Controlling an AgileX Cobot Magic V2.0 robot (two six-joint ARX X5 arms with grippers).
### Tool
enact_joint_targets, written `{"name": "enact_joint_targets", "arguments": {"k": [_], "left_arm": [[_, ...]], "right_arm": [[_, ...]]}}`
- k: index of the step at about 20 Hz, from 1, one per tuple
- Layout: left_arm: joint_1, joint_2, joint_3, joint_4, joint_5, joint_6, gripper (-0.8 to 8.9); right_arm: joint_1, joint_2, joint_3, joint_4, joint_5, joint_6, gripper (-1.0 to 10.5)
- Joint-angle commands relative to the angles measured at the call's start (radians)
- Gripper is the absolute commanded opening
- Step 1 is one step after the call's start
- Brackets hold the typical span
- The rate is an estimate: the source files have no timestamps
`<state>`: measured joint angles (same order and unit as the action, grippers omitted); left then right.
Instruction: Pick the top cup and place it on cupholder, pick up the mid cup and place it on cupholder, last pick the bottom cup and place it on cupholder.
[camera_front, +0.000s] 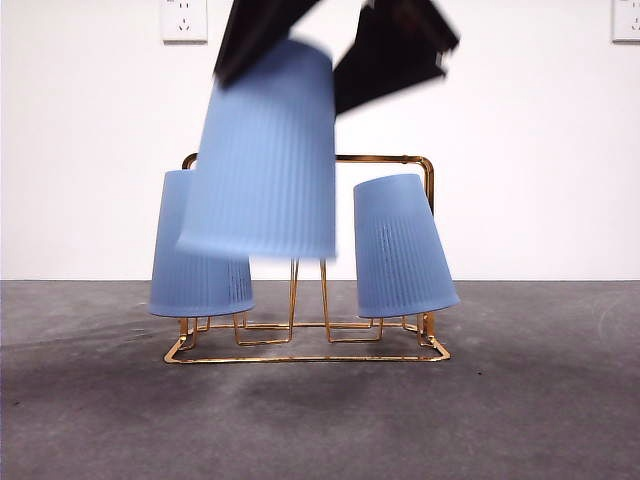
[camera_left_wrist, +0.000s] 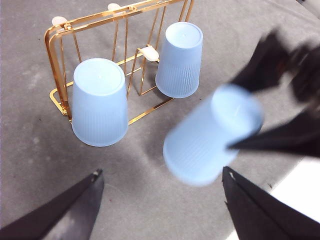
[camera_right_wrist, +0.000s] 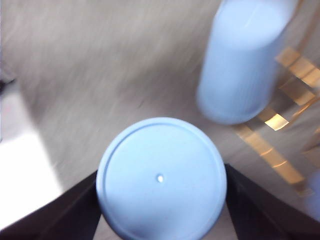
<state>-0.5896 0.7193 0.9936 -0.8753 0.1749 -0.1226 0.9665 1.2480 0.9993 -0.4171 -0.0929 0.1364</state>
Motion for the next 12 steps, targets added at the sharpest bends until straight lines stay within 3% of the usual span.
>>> {"name": "enact_joint_targets", "arguments": {"k": [1,5,12], "left_arm": [[-0.007,0.005,0.014,0.008,0.003,-0.002,3.74],[-0.007,0.005,0.014,0.008,0.003,-0.002,3.74],[-0.007,0.005,0.014,0.009,0.003,-0.002,3.74]], "right_arm": [[-0.003,0.007,0.105,-0.066,0.050,-0.062,2.8],[-0.057,0.009,0.228,-0.067,0.101,-0.119,2.8],[-0.190,0.090,0.276,0.032,0.051,-0.139,2.8]]}}
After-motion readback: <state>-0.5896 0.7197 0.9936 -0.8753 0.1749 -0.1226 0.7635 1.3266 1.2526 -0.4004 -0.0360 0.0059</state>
